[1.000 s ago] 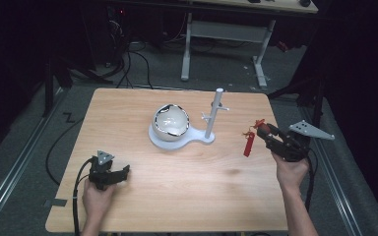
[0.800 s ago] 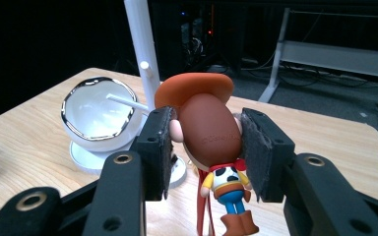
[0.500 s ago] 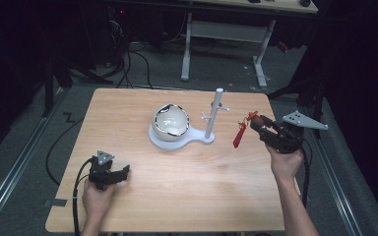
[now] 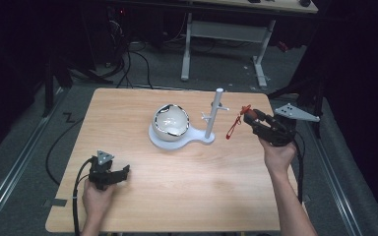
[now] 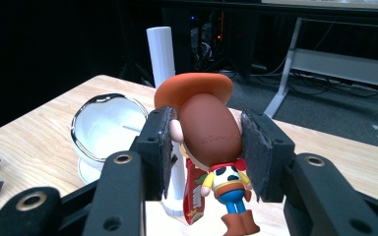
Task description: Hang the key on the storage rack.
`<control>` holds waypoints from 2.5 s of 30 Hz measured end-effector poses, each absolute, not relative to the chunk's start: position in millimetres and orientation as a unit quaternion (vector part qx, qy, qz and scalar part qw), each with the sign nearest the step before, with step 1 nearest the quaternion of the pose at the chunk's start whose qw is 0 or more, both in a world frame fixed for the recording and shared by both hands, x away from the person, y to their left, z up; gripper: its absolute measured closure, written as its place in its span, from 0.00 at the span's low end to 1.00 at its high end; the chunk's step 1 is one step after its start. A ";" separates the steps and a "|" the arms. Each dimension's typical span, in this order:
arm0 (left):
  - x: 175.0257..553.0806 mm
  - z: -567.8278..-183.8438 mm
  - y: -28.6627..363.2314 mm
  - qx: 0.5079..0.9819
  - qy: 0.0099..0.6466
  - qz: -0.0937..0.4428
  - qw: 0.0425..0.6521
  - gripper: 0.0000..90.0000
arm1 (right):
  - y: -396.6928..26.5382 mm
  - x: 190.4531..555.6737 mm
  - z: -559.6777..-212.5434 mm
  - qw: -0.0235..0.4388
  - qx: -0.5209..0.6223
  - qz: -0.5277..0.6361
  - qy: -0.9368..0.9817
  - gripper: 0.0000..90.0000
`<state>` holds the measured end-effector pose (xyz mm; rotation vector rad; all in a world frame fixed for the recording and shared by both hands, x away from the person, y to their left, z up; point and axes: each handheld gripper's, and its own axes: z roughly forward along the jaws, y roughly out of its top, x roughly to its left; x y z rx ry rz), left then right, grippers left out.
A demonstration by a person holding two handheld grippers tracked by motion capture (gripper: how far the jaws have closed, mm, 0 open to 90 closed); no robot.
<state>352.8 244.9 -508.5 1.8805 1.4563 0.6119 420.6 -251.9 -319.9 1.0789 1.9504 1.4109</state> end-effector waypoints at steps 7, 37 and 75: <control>352.8 -508.5 244.9 0.721 0.559 0.235 0.336 0.24 | -243.0 428.9 -320.2 0.241 0.397 0.522 0.716 0.64; 353.1 -508.6 245.8 0.720 0.559 0.233 0.339 0.24 | -221.8 452.9 -322.0 0.236 0.408 0.501 0.726 0.64; 353.3 -508.6 246.1 0.719 0.560 0.233 0.340 0.24 | -224.0 463.8 -363.9 0.229 0.444 0.448 0.742 0.63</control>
